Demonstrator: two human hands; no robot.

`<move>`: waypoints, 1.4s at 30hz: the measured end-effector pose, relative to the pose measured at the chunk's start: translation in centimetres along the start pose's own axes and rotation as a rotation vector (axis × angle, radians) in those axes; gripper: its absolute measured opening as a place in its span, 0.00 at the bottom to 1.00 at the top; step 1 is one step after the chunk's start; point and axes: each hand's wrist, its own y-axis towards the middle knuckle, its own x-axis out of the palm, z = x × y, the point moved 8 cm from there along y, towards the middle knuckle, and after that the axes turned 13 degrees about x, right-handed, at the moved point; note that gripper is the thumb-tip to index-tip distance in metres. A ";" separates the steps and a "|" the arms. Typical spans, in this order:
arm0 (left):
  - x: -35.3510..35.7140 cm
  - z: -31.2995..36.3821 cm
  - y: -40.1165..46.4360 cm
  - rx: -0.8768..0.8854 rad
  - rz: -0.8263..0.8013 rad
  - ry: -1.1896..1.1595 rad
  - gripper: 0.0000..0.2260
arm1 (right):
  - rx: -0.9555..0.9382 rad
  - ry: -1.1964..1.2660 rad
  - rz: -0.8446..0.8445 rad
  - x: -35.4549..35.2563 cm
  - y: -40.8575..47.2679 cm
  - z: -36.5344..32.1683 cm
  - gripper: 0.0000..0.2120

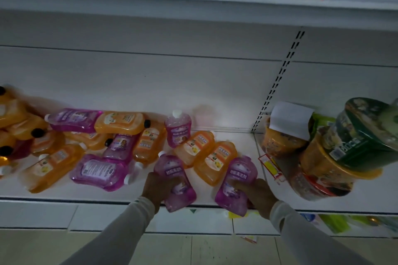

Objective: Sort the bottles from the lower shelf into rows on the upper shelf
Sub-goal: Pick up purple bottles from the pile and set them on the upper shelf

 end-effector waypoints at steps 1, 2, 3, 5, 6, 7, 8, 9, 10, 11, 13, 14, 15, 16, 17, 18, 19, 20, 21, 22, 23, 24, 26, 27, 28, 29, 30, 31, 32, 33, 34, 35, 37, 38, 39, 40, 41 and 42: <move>0.0 1.2 -0.9 0.050 -0.027 -0.008 0.19 | -0.054 -0.023 -0.021 0.3 -0.8 -0.7 0.17; -0.3 2.2 -1.6 0.095 -0.052 -0.011 0.18 | -0.115 -0.052 -0.040 0.5 -1.7 -1.4 0.17; -0.5 3.1 -2.2 0.141 -0.085 -0.010 0.19 | -0.170 -0.079 -0.047 0.7 -2.8 -2.3 0.17; -0.9 5.2 -3.8 0.215 -0.169 -0.003 0.24 | -0.266 -0.109 -0.060 1.1 -5.6 -4.3 0.16; -1.1 6.4 -4.8 0.254 -0.215 0.009 0.26 | -0.308 -0.113 -0.071 1.4 -7.1 -5.2 0.17; -1.3 7.8 -5.8 0.294 -0.253 0.030 0.28 | -0.341 -0.110 -0.077 1.5 -8.7 -6.0 0.19; -1.5 9.4 -7.1 0.334 -0.283 0.045 0.29 | -0.357 -0.110 -0.076 1.6 -10.2 -6.6 0.23; -1.7 11.1 -8.3 0.384 -0.307 0.065 0.30 | -0.365 -0.108 -0.073 1.7 -11.9 -7.2 0.26; -1.8 12.8 -9.7 0.426 -0.336 0.086 0.31 | -0.379 -0.116 -0.078 1.8 -13.6 -7.7 0.29; -2.0 14.3 -11.4 0.461 -0.374 0.094 0.32 | -0.397 -0.128 -0.086 1.8 -15.4 -8.2 0.30; -2.7 17.2 -14.1 0.532 -0.424 0.117 0.32 | -0.439 -0.160 -0.085 1.9 -19.5 -9.2 0.31; -3.1 18.5 -15.5 0.554 -0.440 0.124 0.32 | -0.462 -0.182 -0.087 2.0 -21.8 -9.7 0.30; -3.5 19.6 -16.8 0.559 -0.450 0.130 0.32 | -0.478 -0.209 -0.081 2.0 -24.1 -10.1 0.29; -4.0 20.8 -18.0 0.572 -0.453 0.139 0.32 | -0.492 -0.233 -0.083 2.1 -26.4 -10.5 0.28; -4.4 22.0 -19.3 0.580 -0.456 0.151 0.31 | -0.502 -0.255 -0.093 2.1 -28.6 -11.0 0.27; -4.9 23.4 -20.7 0.591 -0.458 0.160 0.29 | -0.514 -0.276 -0.111 2.1 -30.8 -11.4 0.27; -5.4 24.8 -22.0 0.609 -0.458 0.163 0.28 | -0.523 -0.293 -0.129 2.1 -33.0 -11.8 0.27; -5.9 26.4 -23.4 0.634 -0.452 0.160 0.28 | -0.533 -0.303 -0.155 2.1 -34.9 -12.3 0.28; -6.5 28.0 -24.8 0.662 -0.432 0.149 0.28 | -0.541 -0.296 -0.169 1.9 -36.7 -13.0 0.29; -7.1 29.7 -26.1 0.688 -0.402 0.135 0.30 | -0.558 -0.277 -0.169 1.7 -38.7 -13.8 0.28; -7.6 31.6 -27.4 0.715 -0.375 0.125 0.32 | -0.586 -0.254 -0.160 1.4 -40.7 -15.1 0.27; -8.0 33.7 -28.7 0.748 -0.358 0.117 0.32 | -0.630 -0.242 -0.153 1.1 -42.7 -16.6 0.25; -8.4 37.9 -31.4 0.821 -0.340 0.101 0.29 | -0.725 -0.275 -0.136 1.0 -47.0 -19.8 0.22; -8.7 40.0 -32.6 0.856 -0.328 0.097 0.26 | -0.771 -0.284 -0.123 0.9 -49.2 -21.4 0.22; -9.1 42.0 -33.9 0.892 -0.313 0.099 0.25 | -0.819 -0.290 -0.110 0.9 -51.3 -22.9 0.22; -9.5 43.8 -35.0 0.929 -0.302 0.106 0.25 | -0.860 -0.296 -0.099 0.8 -53.6 -24.2 0.22; -9.8 45.5 -36.2 0.967 -0.297 0.114 0.25 | -0.898 -0.300 -0.094 0.9 -55.6 -25.3 0.23; -10.2 47.0 -37.2 1.002 -0.292 0.121 0.25 | -0.930 -0.294 -0.088 1.0 -57.5 -26.3 0.24; -10.5 48.3 -38.2 1.030 -0.287 0.118 0.24 | -0.960 -0.283 -0.084 1.1 -59.2 -27.0 0.26; -10.9 49.3 -38.8 1.051 -0.282 0.108 0.24 | -0.984 -0.275 -0.080 1.3 -60.7 -27.6 0.27; -11.3 50.1 -39.5 1.069 -0.281 0.095 0.24 | -1.008 -0.273 -0.073 1.5 -61.8 -27.9 0.29; -11.6 50.8 -40.1 1.084 -0.283 0.088 0.24 | -1.025 -0.268 -0.064 1.7 -62.6 -28.2 0.30; -12.3 51.7 -41.1 1.102 -0.300 0.102 0.25 | -1.044 -0.258 -0.052 2.1 -63.4 -28.4 0.31; -12.7 51.8 -41.4 1.103 -0.304 0.115 0.26 | -1.047 -0.265 -0.046 2.4 -63.5 -28.4 0.31; -13.1 51.8 -41.7 1.102 -0.302 0.126 0.26 | -1.048 -0.276 -0.039 2.7 -63.5 -28.4 0.29; -13.6 51.7 -41.7 1.098 -0.292 0.128 0.27 | -1.050 -0.290 -0.035 2.9 -63.3 -28.5 0.27; -14.3 51.6 -41.6 1.090 -0.274 0.121 0.27 | -1.049 -0.301 -0.039 3.2 -63.2 -28.6 0.26; -15.0 51.3 -41.4 1.080 -0.251 0.108 0.27 | -1.049 -0.308 -0.047 3.6 -62.9 -28.8 0.25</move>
